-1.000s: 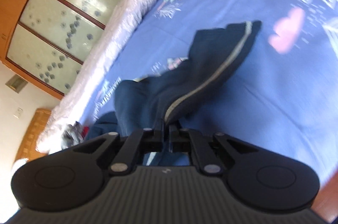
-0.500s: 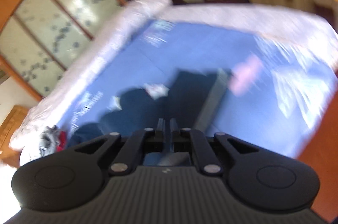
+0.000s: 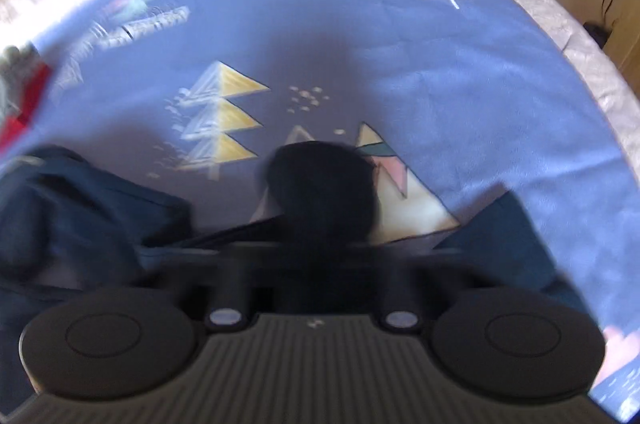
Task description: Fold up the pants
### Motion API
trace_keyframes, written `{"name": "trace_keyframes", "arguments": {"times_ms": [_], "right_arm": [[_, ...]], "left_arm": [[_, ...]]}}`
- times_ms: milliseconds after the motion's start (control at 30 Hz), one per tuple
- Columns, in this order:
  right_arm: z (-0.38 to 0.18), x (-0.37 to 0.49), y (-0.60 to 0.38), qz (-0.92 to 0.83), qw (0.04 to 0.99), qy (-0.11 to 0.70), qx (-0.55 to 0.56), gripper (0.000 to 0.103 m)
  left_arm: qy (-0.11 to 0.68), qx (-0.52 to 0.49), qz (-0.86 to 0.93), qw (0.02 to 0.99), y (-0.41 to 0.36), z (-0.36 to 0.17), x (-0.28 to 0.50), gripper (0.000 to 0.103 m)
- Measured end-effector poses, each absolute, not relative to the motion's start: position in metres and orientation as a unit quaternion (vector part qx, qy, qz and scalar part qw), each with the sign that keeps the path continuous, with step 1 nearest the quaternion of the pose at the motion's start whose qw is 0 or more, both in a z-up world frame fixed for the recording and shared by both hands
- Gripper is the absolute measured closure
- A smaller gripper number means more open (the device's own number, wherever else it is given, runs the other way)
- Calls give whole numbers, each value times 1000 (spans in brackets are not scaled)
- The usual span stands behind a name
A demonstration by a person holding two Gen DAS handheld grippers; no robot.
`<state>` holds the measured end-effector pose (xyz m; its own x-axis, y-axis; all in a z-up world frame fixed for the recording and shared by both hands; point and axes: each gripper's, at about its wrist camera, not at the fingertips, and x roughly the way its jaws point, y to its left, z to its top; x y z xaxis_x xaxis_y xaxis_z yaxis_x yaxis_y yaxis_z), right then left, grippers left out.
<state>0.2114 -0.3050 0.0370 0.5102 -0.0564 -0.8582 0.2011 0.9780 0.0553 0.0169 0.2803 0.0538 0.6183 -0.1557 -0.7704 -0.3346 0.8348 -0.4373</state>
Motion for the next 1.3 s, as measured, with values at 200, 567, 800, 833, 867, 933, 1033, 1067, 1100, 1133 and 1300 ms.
{"name": "trace_keyframes", "arguments": {"times_ms": [200,567,800,833,867,933,1033,1067,1100,1133,1300], "right_arm": [[143,162,-377,-106,954,177,219,97],[123,137,-441,-278,909,206,230,52],[89,143,-426,-271,896,241,255,52],[91,144,-424,-269,896,244,256,52],[85,157,-425,-266,896,247,255,52],[85,167,-421,-255,901,249,247,52],[93,186,-410,-224,910,261,232,51],[97,192,-403,-206,913,265,230,50],[99,198,-393,-187,916,272,227,49],[98,209,-382,-164,918,283,222,48],[82,268,-284,-26,910,370,187,47]], "left_arm": [[450,-269,18,852,253,41,54,65],[420,-225,35,878,276,64,143,56],[436,-134,53,888,277,47,233,15],[444,-126,53,886,276,37,244,11],[451,-119,61,883,275,28,251,11],[467,-113,63,875,273,10,260,11],[500,-95,36,860,255,-17,270,23],[500,-56,46,863,243,-23,270,27],[492,-6,54,869,229,-26,267,36],[483,16,54,874,220,-25,265,52],[443,18,75,893,221,2,256,67]]}}
